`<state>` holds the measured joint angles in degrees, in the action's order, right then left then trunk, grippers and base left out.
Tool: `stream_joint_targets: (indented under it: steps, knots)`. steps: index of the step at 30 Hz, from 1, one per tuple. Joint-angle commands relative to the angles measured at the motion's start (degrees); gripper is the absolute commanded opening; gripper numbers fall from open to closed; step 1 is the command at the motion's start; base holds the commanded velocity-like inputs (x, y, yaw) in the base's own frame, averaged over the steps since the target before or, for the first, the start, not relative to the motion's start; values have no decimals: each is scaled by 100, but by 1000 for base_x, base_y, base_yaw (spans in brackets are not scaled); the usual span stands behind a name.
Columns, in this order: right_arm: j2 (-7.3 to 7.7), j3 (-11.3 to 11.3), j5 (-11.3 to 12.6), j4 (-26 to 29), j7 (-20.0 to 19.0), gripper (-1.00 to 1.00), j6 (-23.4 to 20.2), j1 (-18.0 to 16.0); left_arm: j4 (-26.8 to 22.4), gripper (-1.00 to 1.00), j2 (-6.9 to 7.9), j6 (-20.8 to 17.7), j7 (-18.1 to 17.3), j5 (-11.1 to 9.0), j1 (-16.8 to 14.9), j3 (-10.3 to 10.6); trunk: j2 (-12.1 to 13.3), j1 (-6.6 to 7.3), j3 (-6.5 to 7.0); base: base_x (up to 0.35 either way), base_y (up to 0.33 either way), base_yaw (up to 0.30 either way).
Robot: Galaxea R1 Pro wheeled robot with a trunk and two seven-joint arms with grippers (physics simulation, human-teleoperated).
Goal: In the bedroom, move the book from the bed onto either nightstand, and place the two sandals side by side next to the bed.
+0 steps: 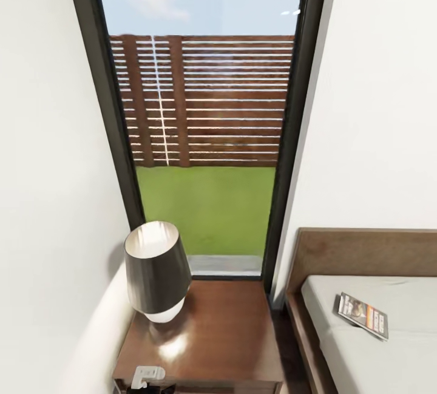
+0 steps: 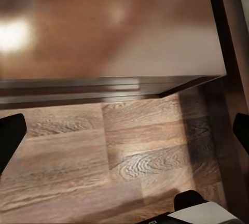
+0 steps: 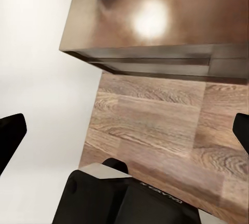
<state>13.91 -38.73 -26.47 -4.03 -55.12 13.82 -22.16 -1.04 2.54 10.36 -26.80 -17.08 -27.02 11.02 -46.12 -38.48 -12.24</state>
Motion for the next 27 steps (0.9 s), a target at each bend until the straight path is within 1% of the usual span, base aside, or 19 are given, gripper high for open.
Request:
stream_joint_targets:
  steps: [1, 12, 22, 27]
  knots:
    - [6, -47, -51, -19, 2, 100, 33, -8, 7, 100, 1, 21, -18, -50, -5, 49, -6, -4, -8, 259, 0, 0]
    - [6, -47, -51, -21, 1, 100, 33, -8, 7, 100, 1, 18, -18, -50, -7, 49, -6, -4, -8, 253, 0, 0]
    - [6, -47, -51, -19, 1, 100, 33, -8, 7, 100, 1, 19, -18, -50, -5, 49, -6, -4, -8, 59, 0, 0]
    - [6, -47, -51, -20, 1, 100, 33, -8, 7, 100, 1, 18, -18, -50, -5, 49, -6, -4, -8, 223, 0, 0]
